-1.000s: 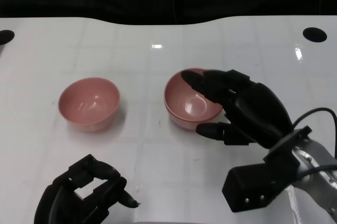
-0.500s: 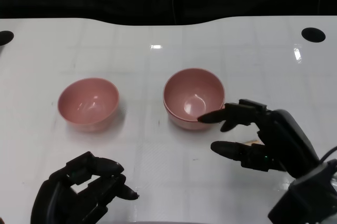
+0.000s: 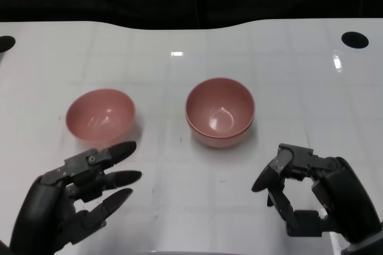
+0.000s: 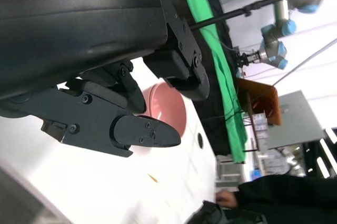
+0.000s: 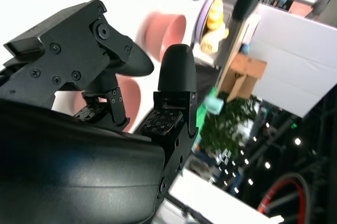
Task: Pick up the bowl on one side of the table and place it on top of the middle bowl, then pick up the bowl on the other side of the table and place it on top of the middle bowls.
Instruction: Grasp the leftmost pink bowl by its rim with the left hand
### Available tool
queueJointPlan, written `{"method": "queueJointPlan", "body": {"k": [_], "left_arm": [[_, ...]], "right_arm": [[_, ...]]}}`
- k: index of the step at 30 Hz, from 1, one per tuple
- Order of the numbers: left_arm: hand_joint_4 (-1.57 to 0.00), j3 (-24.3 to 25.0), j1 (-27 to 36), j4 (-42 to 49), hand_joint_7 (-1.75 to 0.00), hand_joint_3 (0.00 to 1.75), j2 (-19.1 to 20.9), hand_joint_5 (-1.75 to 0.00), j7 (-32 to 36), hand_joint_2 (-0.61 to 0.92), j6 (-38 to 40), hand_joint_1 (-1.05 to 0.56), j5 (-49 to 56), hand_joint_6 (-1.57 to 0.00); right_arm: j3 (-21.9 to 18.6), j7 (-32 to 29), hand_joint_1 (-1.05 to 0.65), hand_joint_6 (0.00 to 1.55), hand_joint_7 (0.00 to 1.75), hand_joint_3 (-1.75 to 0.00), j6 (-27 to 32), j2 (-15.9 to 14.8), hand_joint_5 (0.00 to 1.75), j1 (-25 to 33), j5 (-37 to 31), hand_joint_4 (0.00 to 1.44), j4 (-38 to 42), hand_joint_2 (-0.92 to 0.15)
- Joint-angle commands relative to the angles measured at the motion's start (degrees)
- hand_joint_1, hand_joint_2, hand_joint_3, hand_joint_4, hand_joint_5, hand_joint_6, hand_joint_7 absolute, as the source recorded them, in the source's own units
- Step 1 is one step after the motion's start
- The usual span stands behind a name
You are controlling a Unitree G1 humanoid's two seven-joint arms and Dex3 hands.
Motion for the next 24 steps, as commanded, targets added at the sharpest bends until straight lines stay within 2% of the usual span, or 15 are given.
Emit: {"method": "queueJointPlan", "body": {"k": [1,7,10,17,24], "left_arm": [[-0.62,0.0,-1.0,0.0,0.00,0.20,2.0,-0.16,3.4,0.92,-2.6,-0.42,5.7,-0.55],[-0.52,-0.2,-2.5,-4.5,0.00,0.15,4.6,-0.08,8.9,0.92,-0.6,-0.47,16.8,-0.44],[-0.51,-0.1,-4.0,-5.7,0.00,0.13,6.0,-0.07,10.9,0.92,0.4,-0.46,21.3,-0.41],[-0.50,-1.8,-8.9,-7.0,-0.01,0.08,11.0,-0.06,16.7,0.92,4.7,-0.46,38.6,-0.39],[-0.51,-5.7,-13.2,-7.5,-0.01,0.02,13.7,-0.06,16.6,0.90,11.4,-0.48,48.6,-0.41]], "right_arm": [[-1.7,1.9,-0.08,0.83,1.36,-1.41,3.3,0.3,1.68,2.7,3.3,0.88,-3.4,-0.42],[-3.5,4.8,-0.11,0.79,1.50,-1.43,9.0,0.4,1.75,7.1,6.8,0.86,-8.8,-0.40],[-4.3,5.7,-0.12,0.77,1.50,-1.42,10.4,0.4,1.74,8.6,7.2,0.83,-10.4,-0.39],[-4.9,6.4,-0.13,0.80,1.46,-1.40,12.7,1.5,1.71,10.4,6.4,0.84,-11.6,-0.40],[-5.2,6.6,-0.11,0.78,1.44,-1.39,14.5,2.2,1.69,10.7,5.9,0.84,-12.3,-0.42]]}}
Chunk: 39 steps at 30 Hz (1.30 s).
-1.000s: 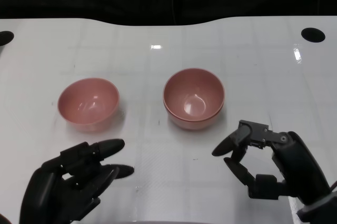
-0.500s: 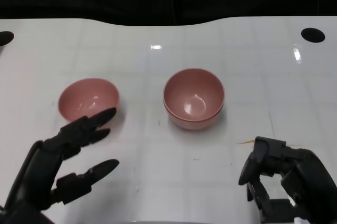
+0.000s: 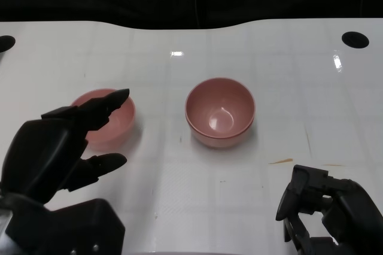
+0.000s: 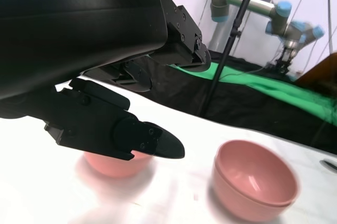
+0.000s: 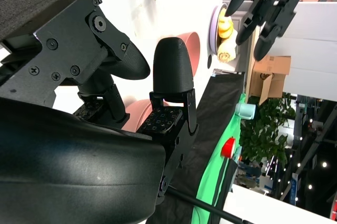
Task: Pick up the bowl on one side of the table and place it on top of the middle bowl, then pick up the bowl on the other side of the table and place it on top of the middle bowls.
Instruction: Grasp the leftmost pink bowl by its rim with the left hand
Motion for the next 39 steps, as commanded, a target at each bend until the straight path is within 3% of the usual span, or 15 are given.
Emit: {"method": "queueJointPlan", "body": {"k": [1,8,17,33,39], "left_arm": [[-0.52,-1.4,-1.5,-1.0,0.00,0.01,1.7,-0.06,-0.6,0.90,3.4,-0.49,2.5,-0.41],[-0.58,-8.8,-9.0,3.8,-0.02,0.00,2.8,-0.08,-3.3,0.86,14.0,-0.50,14.3,-0.46],[-0.64,-16.5,-16.2,14.4,-0.01,0.01,3.1,-0.07,-3.0,0.86,22.3,-0.54,22.8,-0.49],[-0.77,-23.7,-23.0,27.2,-0.01,0.01,2.6,-0.08,-2.4,0.90,28.4,-0.53,22.3,-0.51],[-0.89,-25.4,-28.0,38.2,-0.05,0.02,2.0,-0.11,-0.2,0.92,26.3,-0.48,19.0,-0.66]], "right_arm": [[-1.0,0.0,-0.11,0.78,1.44,-1.39,0.7,0.1,1.69,0.5,-0.2,0.84,-0.7,-0.42],[-1.5,0.5,-0.10,0.76,1.43,-1.37,1.1,0.8,1.68,0.4,0.2,0.82,-0.6,-0.44],[-2.3,0.8,-0.13,0.75,1.43,-1.36,2.8,2.0,1.71,0.7,0.6,0.79,-1.8,-0.44],[-2.8,0.4,-0.11,0.75,1.43,-1.33,2.5,2.8,1.71,0.5,0.0,0.79,-1.8,-0.46],[-2.8,0.4,-0.11,0.75,1.43,-1.33,2.9,3.0,1.71,0.4,0.1,0.80,-2.3,-0.46]]}}
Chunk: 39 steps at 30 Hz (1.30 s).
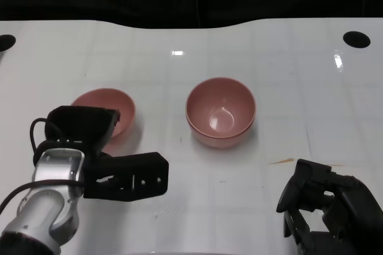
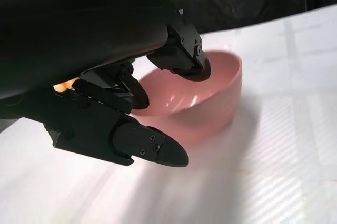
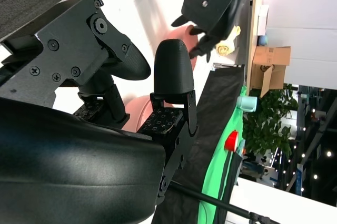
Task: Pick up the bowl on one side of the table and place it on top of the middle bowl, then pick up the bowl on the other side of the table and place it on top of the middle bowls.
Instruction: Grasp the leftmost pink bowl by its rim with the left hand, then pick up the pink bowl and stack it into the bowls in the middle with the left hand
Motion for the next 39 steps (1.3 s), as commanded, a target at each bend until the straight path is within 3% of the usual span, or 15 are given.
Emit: {"method": "queueJointPlan", "body": {"k": [1,3,5,7,9,12,15,19,22,25,29,30,33,35,39], "left_arm": [[-0.90,-0.8,-2.3,3.5,-0.05,0.02,0.6,-0.12,2.2,0.92,-1.0,-0.47,-1.5,-0.68],[-0.95,-1.1,-2.8,6.0,-0.05,0.02,1.1,-0.28,5.8,0.92,-3.9,-0.45,-2.8,-0.77],[-0.86,-1.3,-3.5,9.3,-0.05,0.02,1.6,-1.17,10.5,0.92,-7.8,-0.38,-4.2,-1.03],[-0.80,-1.7,-4.2,12.7,-0.05,0.07,1.9,-1.58,15.6,0.92,-11.0,-0.36,-4.8,-1.12],[-0.79,-1.9,-5.0,15.3,-0.07,0.13,2.0,-1.71,18.6,0.92,-13.3,-0.36,-5.5,-1.18],[-0.81,-2.0,-5.6,17.3,-0.13,0.16,2.1,-1.74,21.7,0.92,-15.8,-0.34,-6.6,-1.25],[-0.81,-2.1,-6.0,18.4,-1.08,0.14,2.2,-1.75,24.5,0.92,-17.2,-0.33,-7.0,-0.81],[-0.83,-1.9,-6.1,18.4,-1.08,0.05,2.6,-1.75,27.2,0.91,-18.8,-0.32,-7.5,-0.78],[-0.83,-1.6,-6.1,16.7,-1.63,0.03,3.3,-1.75,28.3,0.92,-19.5,-0.29,-7.5,-0.59],[-0.85,-1.3,-6.0,14.4,-1.52,0.04,4.1,-1.75,28.2,0.92,-19.4,-0.29,-7.8,-0.64],[-0.86,-0.7,-5.7,10.2,-0.81,0.07,5.6,-1.75,27.5,0.92,-19.7,-0.35,-8.1,-0.84],[-0.88,-0.5,-5.6,9.1,-0.81,0.07,6.1,-1.75,27.3,0.92,-20.0,-0.34,-8.3,-0.87],[-0.89,0.2,-5.3,5.6,-1.56,0.08,7.3,-1.75,25.5,0.92,-20.4,-0.30,-9.2,-0.63],[-0.89,0.9,-4.9,1.9,-1.70,0.09,8.1,-1.75,23.0,0.92,-19.5,-0.29,-9.6,-0.60],[-0.90,2.2,-4.4,-3.7,-1.11,0.03,9.0,-1.75,21.3,0.89,-18.6,-0.26,-9.2,-0.83]], "right_arm": [[-0.8,-0.2,-0.11,0.75,1.43,-1.33,0.1,0.0,1.71,0.2,0.2,0.80,-1.1,-0.46],[-0.7,-0.2,-0.11,0.75,1.43,-1.33,0.1,0.0,1.71,0.3,0.1,0.80,-1.0,-0.46],[-0.6,-0.2,-0.11,0.75,1.43,-1.32,0.0,0.0,1.71,0.4,-0.1,0.80,-0.9,-0.46],[-0.6,-0.2,-0.12,0.75,1.43,-1.31,-0.1,0.1,1.71,0.4,0.0,0.80,-0.8,-0.46],[-0.6,-0.3,-0.13,0.75,1.42,-1.31,0.1,0.2,1.71,0.5,0.0,0.80,-0.9,-0.46],[-0.8,-0.2,-0.12,0.75,1.42,-1.31,0.2,0.3,1.71,0.4,0.1,0.80,-0.9,-0.47],[-0.9,-0.1,-0.11,0.75,1.41,-1.31,0.1,0.3,1.70,0.3,0.4,0.80,-0.8,-0.47],[-0.9,-0.1,-0.11,0.75,1.41,-1.30,-0.4,0.3,1.70,0.4,0.2,0.80,-0.5,-0.48],[-0.9,0.1,-0.11,0.75,1.41,-1.30,-0.7,0.3,1.70,0.3,0.3,0.81,-0.3,-0.47],[-0.9,-0.2,-0.13,0.76,1.41,-1.30,-0.2,0.4,1.70,0.3,0.1,0.81,-0.5,-0.47],[-1.0,0.0,-0.10,0.76,1.41,-1.32,0.0,0.4,1.69,0.3,0.6,0.81,-0.3,-0.46],[-1.0,0.0,-0.10,0.76,1.40,-1.33,0.0,0.4,1.69,0.3,0.5,0.81,-0.3,-0.46],[-1.0,-0.1,-0.11,0.76,1.40,-1.33,-0.5,0.5,1.68,0.2,0.2,0.81,0.1,-0.46],[-1.0,-0.2,-0.11,0.76,1.40,-1.33,-0.5,0.5,1.68,0.1,0.2,0.81,0.1,-0.46],[-1.1,-0.1,-0.11,0.76,1.40,-1.32,-0.2,0.5,1.69,0.1,0.3,0.80,0.1,-0.47]]}}
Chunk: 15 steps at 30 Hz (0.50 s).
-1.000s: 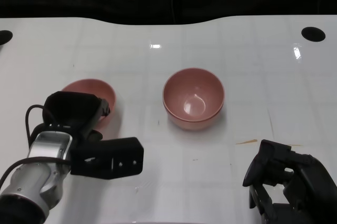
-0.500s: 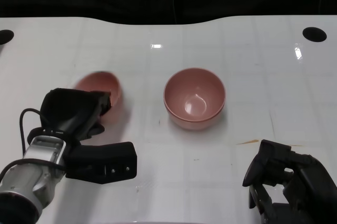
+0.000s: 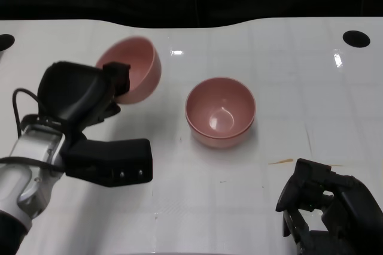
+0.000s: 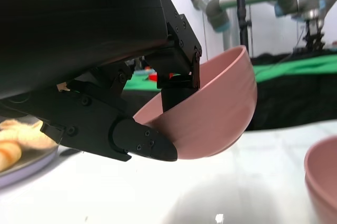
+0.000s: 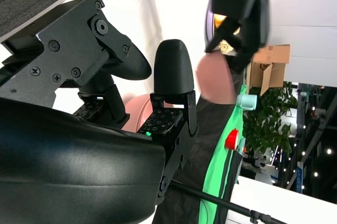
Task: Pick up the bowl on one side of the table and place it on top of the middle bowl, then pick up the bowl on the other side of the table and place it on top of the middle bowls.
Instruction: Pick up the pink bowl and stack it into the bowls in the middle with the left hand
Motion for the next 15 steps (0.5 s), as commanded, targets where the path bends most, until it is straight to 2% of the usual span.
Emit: {"method": "queueJointPlan", "body": {"k": [1,2,3,4,5,8,9,10,11,13,15], "left_arm": [[-0.90,1.6,0.4,-4.0,-0.90,0.02,1.9,-1.75,-1.4,0.89,0.9,-0.26,0.0,-0.91],[-0.90,1.9,0.4,-4.8,-0.78,0.02,2.1,-1.75,-1.6,0.89,0.8,-0.27,-0.1,-0.96],[-0.90,2.2,0.4,-5.3,-0.77,0.02,2.3,-1.75,-1.5,0.90,0.6,-0.27,-0.2,-0.98],[-0.89,2.6,0.4,-5.8,-0.95,0.01,2.4,-1.75,-1.3,0.89,0.3,-0.26,-0.5,-0.91],[-0.89,3.0,0.4,-6.5,-0.93,0.01,2.5,-1.75,-1.5,0.88,0.2,-0.26,-0.7,-0.91],[-0.89,3.6,-0.2,-7.6,-1.34,0.01,3.0,-1.75,-1.3,0.90,0.1,-0.27,-0.1,-0.77],[-0.89,3.7,-0.5,-7.8,-1.40,0.01,3.2,-1.75,-1.1,0.90,0.0,-0.26,0.1,-0.76],[-0.90,3.8,-0.8,-8.2,-1.36,0.01,3.4,-1.75,-1.0,0.90,-0.3,-0.26,0.3,-0.78],[-0.90,4.0,-1.1,-8.4,-1.40,0.01,3.4,-1.75,-1.0,0.90,-0.6,-0.27,0.2,-0.77],[-0.89,4.3,-1.5,-8.8,-1.62,0.01,3.2,-1.75,-1.5,0.91,-0.9,-0.25,-0.3,-0.69],[-0.89,4.4,-2.0,-9.0,-1.71,0.03,2.8,-1.75,-2.1,0.92,-1.0,-0.24,-0.8,-0.66]], "right_arm": [[-1.0,-0.2,-0.11,0.77,1.40,-1.32,-0.3,-0.1,1.69,0.1,0.2,0.80,0.0,-0.47],[-1.0,-0.1,-0.11,0.77,1.40,-1.32,-0.4,-0.1,1.69,0.1,0.2,0.80,0.0,-0.47],[-1.0,0.0,-0.11,0.77,1.40,-1.32,-0.4,-0.1,1.69,0.0,0.3,0.80,0.0,-0.47],[-1.0,0.0,-0.11,0.76,1.40,-1.32,-0.4,-0.1,1.69,0.0,0.4,0.81,0.1,-0.47],[-1.0,0.0,-0.11,0.76,1.40,-1.32,-0.4,0.0,1.69,0.0,0.4,0.81,0.1,-0.47],[-1.0,0.0,-0.11,0.76,1.40,-1.31,-0.5,0.0,1.69,-0.1,0.3,0.81,0.1,-0.47],[-1.0,0.0,-0.11,0.76,1.40,-1.32,-0.6,0.0,1.69,-0.2,0.3,0.81,0.3,-0.47],[-1.0,0.0,-0.11,0.76,1.40,-1.32,-0.7,0.0,1.69,-0.2,0.3,0.81,0.4,-0.46],[-1.0,0.0,-0.11,0.76,1.40,-1.32,-0.7,0.0,1.69,-0.3,0.3,0.81,0.4,-0.46],[-1.0,-0.1,-0.11,0.76,1.40,-1.33,-0.5,0.0,1.69,-0.3,0.2,0.81,0.4,-0.46],[-1.0,-0.1,-0.10,0.77,1.40,-1.33,-0.5,0.0,1.69,-0.3,0.2,0.81,0.5,-0.46]]}}
